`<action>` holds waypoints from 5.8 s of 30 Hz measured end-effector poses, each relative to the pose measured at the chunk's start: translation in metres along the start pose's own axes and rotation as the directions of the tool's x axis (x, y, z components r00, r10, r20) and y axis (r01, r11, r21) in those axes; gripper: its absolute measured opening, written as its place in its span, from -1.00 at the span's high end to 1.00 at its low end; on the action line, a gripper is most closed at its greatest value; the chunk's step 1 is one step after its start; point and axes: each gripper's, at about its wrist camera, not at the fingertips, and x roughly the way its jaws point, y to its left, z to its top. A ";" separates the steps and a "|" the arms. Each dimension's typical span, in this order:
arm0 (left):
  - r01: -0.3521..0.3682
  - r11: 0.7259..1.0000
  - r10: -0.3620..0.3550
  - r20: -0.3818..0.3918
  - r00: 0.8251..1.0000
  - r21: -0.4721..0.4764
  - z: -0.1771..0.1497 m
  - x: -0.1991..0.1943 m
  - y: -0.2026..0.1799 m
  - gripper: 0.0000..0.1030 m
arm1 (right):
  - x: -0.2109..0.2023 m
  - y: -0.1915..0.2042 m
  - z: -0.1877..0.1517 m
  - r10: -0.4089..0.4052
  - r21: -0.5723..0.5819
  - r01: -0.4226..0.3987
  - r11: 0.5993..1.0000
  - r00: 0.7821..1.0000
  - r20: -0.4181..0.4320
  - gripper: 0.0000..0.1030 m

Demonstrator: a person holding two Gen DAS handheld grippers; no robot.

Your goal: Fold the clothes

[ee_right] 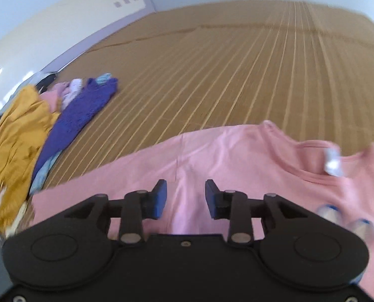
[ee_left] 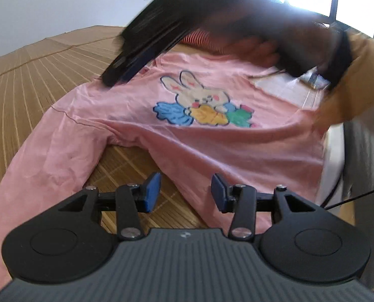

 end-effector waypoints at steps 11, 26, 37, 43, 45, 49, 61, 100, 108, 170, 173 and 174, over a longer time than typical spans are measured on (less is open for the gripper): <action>-0.045 0.997 0.049 -0.052 0.997 0.067 -0.018 -0.017 -0.028 0.00 | -0.078 -0.018 -0.083 -0.145 -0.103 0.142 0.984 0.989 -0.013 0.18; -0.322 0.939 0.321 -0.028 0.947 -0.121 0.028 0.016 0.048 0.00 | -0.111 -0.075 -0.132 -0.184 0.007 0.184 0.983 0.980 0.070 0.17; -0.392 0.904 0.393 -0.027 0.919 -0.170 0.012 0.011 0.092 -0.03 | -0.099 -0.112 -0.149 -0.403 -0.012 0.404 0.915 0.915 0.020 0.29; -0.427 0.879 0.432 -0.024 0.901 -0.211 0.007 0.003 0.107 -0.03 | -0.112 -0.120 -0.152 -0.438 0.015 0.437 0.899 0.899 0.027 0.41; -0.424 0.884 0.429 -0.023 0.903 -0.198 0.007 0.001 0.104 -0.03 | -0.116 -0.106 -0.151 -0.449 -0.011 0.450 0.893 0.892 0.054 0.41; -0.406 0.898 0.409 -0.018 0.912 -0.169 0.009 -0.006 0.093 -0.03 | -0.134 -0.047 -0.141 -0.229 -0.063 0.241 0.968 0.961 0.154 0.39; -0.390 0.894 0.395 -0.023 0.919 -0.220 -0.004 -0.008 0.109 -0.03 | -0.015 0.071 -0.110 0.025 -0.233 -0.014 0.972 0.999 0.046 0.39; -0.048 0.995 0.058 0.118 0.991 -0.085 0.016 -0.016 -0.016 -0.12 | -0.206 -0.082 -0.221 -0.159 0.104 0.152 0.983 0.985 0.060 0.11; 0.014 1.000 -0.016 0.077 0.997 0.015 0.016 -0.020 -0.075 -0.13 | -0.219 -0.066 -0.241 -0.108 -0.033 0.108 0.994 0.994 0.006 -0.05; -0.532 0.832 0.547 -0.075 0.834 0.158 -0.023 -0.021 -0.178 -0.24 | -0.241 -0.085 -0.278 -0.331 0.021 0.330 0.944 0.940 0.086 0.63; -0.526 0.848 0.530 -0.100 0.842 0.064 -0.029 -0.036 -0.162 -0.23 | -0.253 -0.086 -0.280 -0.269 0.029 0.268 0.963 0.957 0.103 0.55; -0.509 0.860 0.510 -0.108 0.853 0.038 -0.031 -0.039 -0.160 -0.23 | -0.257 -0.086 -0.280 -0.253 0.042 0.250 0.967 0.961 0.113 0.52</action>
